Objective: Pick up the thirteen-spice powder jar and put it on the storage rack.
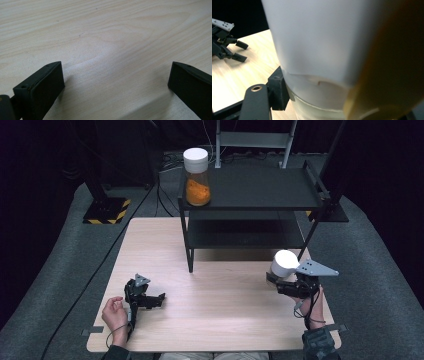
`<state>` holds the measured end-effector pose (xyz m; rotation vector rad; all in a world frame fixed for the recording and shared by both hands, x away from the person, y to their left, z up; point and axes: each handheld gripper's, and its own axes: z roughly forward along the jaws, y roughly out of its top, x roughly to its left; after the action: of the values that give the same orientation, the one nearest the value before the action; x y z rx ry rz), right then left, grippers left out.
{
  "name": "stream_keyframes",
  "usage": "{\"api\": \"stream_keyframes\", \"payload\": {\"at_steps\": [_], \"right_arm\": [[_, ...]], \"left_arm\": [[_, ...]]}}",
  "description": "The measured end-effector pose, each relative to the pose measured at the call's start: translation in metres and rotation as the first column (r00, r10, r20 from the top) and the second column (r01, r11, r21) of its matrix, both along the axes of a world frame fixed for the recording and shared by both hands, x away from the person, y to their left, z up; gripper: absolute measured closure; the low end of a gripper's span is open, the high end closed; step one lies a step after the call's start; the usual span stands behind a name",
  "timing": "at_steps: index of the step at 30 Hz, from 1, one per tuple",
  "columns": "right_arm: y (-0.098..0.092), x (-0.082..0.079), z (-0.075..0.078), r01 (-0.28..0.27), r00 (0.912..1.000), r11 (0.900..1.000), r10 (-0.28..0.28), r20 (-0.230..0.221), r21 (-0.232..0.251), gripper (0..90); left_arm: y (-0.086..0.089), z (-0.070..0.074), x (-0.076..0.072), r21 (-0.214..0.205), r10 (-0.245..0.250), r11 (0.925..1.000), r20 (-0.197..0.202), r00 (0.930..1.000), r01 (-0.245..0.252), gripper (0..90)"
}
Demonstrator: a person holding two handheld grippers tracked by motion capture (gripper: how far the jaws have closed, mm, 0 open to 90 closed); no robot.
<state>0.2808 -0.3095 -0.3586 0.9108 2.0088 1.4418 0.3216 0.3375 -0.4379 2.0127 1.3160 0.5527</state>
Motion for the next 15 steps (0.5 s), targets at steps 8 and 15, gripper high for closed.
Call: {"api": "stream_keyframes", "payload": {"at_steps": [8,15], "right_arm": [[-0.006,0.01,0.011,-0.004,0.9999,1.0,0.004,0.014,-0.002,30.0],[-0.01,0.016,0.019,-0.013,0.9996,0.9999,0.012,0.024,0.001,30.0]], "left_arm": [[0.0,0.0,0.0,0.0,0.0,1.0,0.0,1.0,0.0,0.0],[0.0,0.0,0.0,0.001,0.0,1.0,0.0,1.0,0.0,0.0]]}}
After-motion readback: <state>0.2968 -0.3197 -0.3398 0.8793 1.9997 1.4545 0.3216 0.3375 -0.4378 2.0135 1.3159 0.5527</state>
